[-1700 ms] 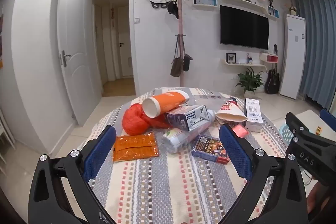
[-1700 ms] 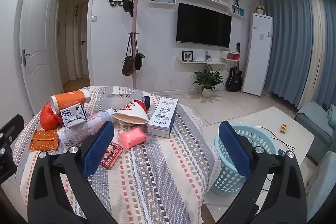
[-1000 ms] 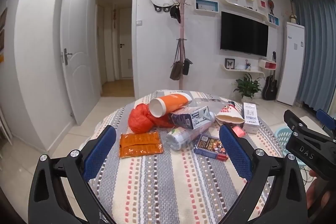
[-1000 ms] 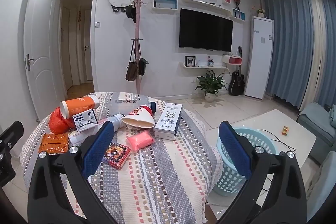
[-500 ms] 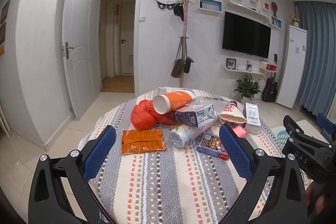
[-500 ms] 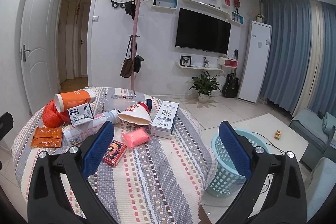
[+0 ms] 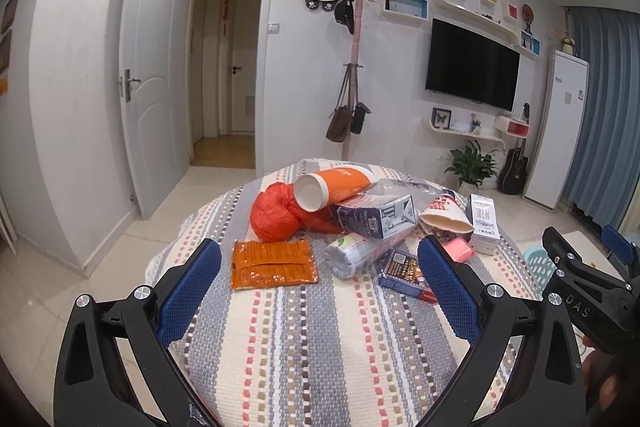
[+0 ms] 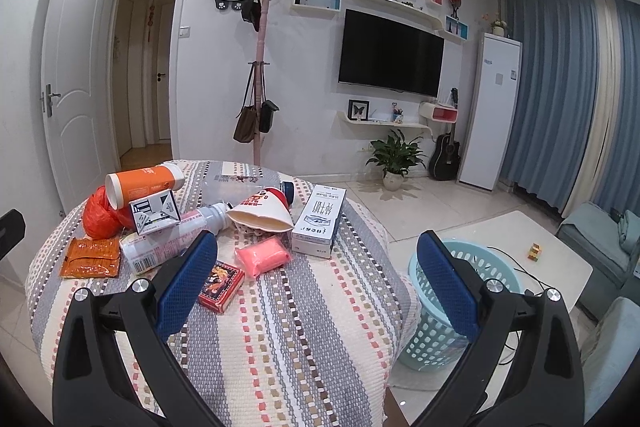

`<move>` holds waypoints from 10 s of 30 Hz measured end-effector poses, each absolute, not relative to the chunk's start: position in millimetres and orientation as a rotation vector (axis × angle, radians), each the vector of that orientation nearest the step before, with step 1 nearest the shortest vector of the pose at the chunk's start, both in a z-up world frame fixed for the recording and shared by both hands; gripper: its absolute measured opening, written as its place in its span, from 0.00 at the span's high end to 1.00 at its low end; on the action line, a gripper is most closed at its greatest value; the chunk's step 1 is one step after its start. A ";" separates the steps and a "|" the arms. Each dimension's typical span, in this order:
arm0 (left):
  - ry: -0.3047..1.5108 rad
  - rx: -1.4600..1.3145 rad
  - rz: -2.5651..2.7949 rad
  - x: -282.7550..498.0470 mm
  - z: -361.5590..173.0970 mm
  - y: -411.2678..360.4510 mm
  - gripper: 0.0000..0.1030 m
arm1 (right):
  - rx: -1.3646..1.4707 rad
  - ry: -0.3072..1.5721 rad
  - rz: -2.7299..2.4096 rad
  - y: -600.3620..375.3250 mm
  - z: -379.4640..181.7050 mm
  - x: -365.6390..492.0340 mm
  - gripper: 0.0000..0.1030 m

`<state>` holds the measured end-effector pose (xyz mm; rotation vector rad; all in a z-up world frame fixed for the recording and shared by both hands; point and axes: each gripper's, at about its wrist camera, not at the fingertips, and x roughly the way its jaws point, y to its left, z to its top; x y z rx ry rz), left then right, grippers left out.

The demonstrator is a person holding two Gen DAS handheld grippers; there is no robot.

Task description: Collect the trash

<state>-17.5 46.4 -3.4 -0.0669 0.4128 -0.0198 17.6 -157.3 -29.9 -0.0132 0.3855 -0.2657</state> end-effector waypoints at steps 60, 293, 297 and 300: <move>0.863 -0.126 -0.424 270.0 -59.0 84.0 0.19 | -0.081 0.586 0.185 -63.0 -51.7 173.2 0.16; 0.967 0.017 -0.954 200.3 -126.2 -322.3 0.55 | 0.527 0.909 -0.527 -502.7 -199.0 70.8 0.39; 1.038 0.074 -0.969 195.4 -155.0 -349.5 0.55 | 0.538 0.956 -0.533 -511.1 -216.6 73.5 0.39; 1.075 0.081 -0.984 192.5 -167.7 -361.7 0.63 | 0.527 0.969 -0.537 -513.4 -219.4 72.8 0.38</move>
